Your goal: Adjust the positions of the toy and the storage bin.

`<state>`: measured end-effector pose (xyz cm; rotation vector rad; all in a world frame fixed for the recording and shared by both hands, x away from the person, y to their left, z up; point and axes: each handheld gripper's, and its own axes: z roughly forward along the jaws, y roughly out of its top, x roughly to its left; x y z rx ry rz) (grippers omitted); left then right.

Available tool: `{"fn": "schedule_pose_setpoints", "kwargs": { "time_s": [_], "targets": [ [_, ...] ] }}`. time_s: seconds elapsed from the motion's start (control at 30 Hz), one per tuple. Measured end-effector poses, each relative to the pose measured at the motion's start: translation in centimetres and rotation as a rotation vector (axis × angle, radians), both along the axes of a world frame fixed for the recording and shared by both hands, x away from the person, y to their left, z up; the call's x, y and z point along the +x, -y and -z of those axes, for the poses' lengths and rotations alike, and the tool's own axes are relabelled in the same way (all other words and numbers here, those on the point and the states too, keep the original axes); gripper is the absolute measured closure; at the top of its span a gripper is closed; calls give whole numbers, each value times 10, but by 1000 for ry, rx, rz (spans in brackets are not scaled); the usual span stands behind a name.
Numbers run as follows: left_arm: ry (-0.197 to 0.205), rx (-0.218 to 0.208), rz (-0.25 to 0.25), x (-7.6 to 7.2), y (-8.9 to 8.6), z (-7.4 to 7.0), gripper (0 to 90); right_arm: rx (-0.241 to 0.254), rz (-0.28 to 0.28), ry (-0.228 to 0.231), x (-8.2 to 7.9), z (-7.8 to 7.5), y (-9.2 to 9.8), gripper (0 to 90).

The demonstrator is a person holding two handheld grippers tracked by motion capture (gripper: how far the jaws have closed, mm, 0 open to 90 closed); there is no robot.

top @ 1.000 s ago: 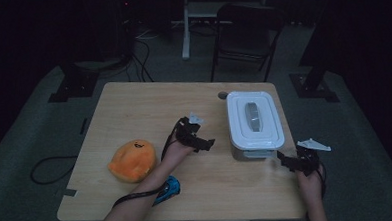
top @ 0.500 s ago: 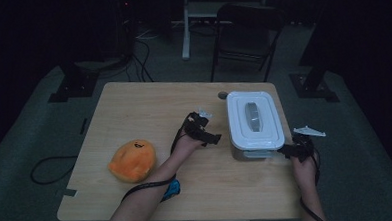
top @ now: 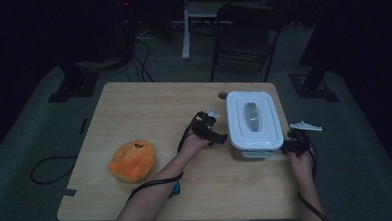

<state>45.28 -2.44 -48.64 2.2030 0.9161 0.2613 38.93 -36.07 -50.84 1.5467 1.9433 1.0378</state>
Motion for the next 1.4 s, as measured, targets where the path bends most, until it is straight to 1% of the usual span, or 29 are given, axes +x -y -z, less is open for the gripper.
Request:
{"fn": "schedule_pose_setpoints", "kwargs": {
  "time_s": [0.07, 0.1, 0.17, 0.23, 0.27, 0.33, 0.4, 0.47, 0.53, 0.6, 0.73, 0.77, 0.83, 0.93, 0.97, 1.03, 1.07, 1.1, 1.13, 1.23, 1.27, 1.3, 1.4],
  "targets": [
    [0, 0, -3, 1, 2, 0, 4, 1, -5, 5, 0, 0, -1, 134],
    [20, 32, -2, 2, 4, -2, 4, -2, -9, 7, 1, 0, -2, 140],
    [13, 33, -4, 3, 4, -3, 4, -7, -8, 10, 2, -2, -2, 146],
    [17, 33, -4, 3, 4, -5, 4, -5, -11, 5, 3, -2, -3, 147],
    [18, 26, -8, 3, 4, -6, 4, -8, -14, 8, 3, -2, -3, 151],
    [25, 28, -18, 2, 3, -6, 4, -2, -11, 2, 3, -2, -4, 154],
    [28, 29, -19, 2, 2, -6, 4, -14, -16, 10, 3, -3, -7, 173],
    [22, 25, -16, 1, -1, -7, 4, -19, -19, 11, 4, -3, -10, 174],
    [31, 35, -12, 0, -4, -8, 4, -34, -28, 16, 4, -4, -13, 177],
    [27, 42, -11, -1, -7, -9, 4, -33, -35, 10, 5, -4, -16, 187],
    [33, 53, -12, -4, -14, -10, 4, -42, -55, 13, 7, -5, -23, 189],
    [28, 53, -9, -4, -16, -10, 4, -46, -61, 15, 7, -5, -25, 190],
    [20, 46, -9, -6, -21, -10, 4, -37, -75, 13, 7, -4, -28, 189],
    [14, 51, -9, -9, -28, -10, 4, -38, -98, 11, 8, -3, -33, 189],
    [15, 54, -12, -9, -30, -10, 4, -41, -103, 18, 8, -3, -35, 189],
    [16, 62, -12, -10, -36, -11, 4, -52, -118, 12, 9, -3, -41, 189],
    [13, 65, -14, -10, -38, -12, 4, -57, -124, 16, 9, -3, -43, 189],
    [21, 65, -18, -11, -40, -11, 4, -57, -128, 10, 9, -3, -46, 189],
    [21, 66, -20, -11, -42, -11, 4, -60, -132, 8, 9, -3, -48, 189],
    [27, 69, -31, -13, -47, -12, 4, -70, -139, 9, 10, -4, -54, 190],
    [26, 67, -33, -13, -48, -12, 4, -78, -142, 17, 10, -4, -56, 190],
    [26, 68, -33, -14, -50, -12, 4, -73, -145, 10, 10, -4, -57, 190],
    [30, 73, -35, -16, -53, -12, 4, -74, -156, 6, 10, -4, -60, 190]
  ]
}}
